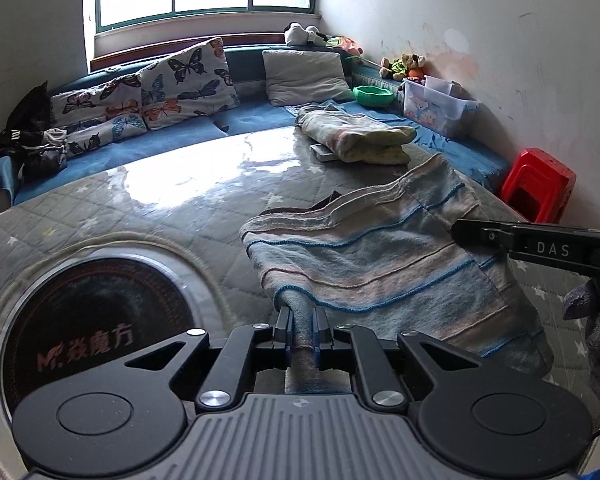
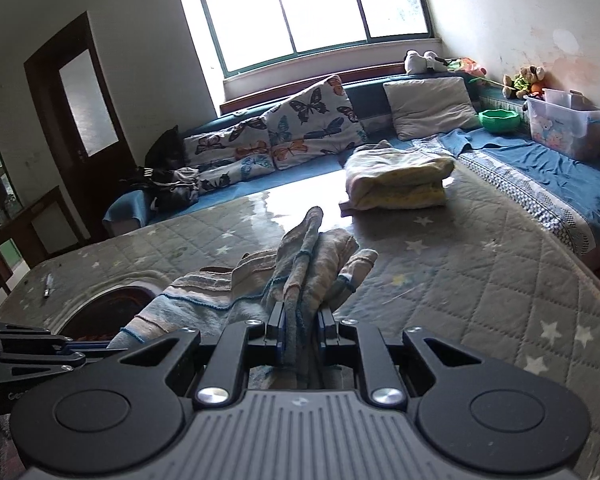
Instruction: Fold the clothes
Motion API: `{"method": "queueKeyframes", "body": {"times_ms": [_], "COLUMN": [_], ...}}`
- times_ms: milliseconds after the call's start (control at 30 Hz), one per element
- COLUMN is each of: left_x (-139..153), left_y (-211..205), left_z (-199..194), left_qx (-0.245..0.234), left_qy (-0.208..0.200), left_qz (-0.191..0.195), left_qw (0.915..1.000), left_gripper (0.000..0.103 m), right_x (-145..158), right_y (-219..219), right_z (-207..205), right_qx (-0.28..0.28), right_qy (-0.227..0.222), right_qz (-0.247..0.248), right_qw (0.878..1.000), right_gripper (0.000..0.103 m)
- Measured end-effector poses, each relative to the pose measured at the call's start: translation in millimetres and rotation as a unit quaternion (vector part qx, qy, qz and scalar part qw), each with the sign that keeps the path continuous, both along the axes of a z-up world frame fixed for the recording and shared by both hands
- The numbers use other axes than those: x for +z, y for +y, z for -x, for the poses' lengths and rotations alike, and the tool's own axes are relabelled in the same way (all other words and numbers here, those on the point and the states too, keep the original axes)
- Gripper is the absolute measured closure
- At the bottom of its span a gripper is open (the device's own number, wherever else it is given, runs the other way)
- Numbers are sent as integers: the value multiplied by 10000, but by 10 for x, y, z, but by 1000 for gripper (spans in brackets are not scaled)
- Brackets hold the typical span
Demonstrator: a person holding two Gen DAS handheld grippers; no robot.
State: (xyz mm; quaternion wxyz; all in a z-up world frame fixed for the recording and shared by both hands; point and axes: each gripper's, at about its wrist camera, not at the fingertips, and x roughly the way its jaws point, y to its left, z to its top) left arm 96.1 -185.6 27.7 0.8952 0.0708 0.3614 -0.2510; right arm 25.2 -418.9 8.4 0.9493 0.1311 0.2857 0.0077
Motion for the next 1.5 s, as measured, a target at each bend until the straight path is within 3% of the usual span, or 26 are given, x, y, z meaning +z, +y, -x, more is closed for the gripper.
{"method": "queueKeyframes", "body": {"times_ms": [700,833,1033,1400,1500], "left_x": [-266,-294,-302,-309,-319], "left_y": [-356,-359,-354,-317,-293], "left_z": [-185,-164,-145,-100,-94], "left_qx": [-70,-102,-96,-78,-60], "left_qy": [346,373,386,341,335], "left_qz": [-240,-281,-330,-392,-403], "left_qw": [9991,9989,9987,9986,9986], "left_gripper": [93,92,89,85,79], "right_x": [-416,-451,-451,-470,-552], "right_y": [-414,-455,-509,-573,-601], "right_z": [-250,-245,-180,-152,-170], "right_qx": [-267,-333,-506,-663,-733], "right_qy": [542,580,608,622,720], "right_qz": [-78,-106,19,22,-35], "right_qw": [9981,9977,9969,9959,9947], "right_gripper": [88,85,68,66,64]}}
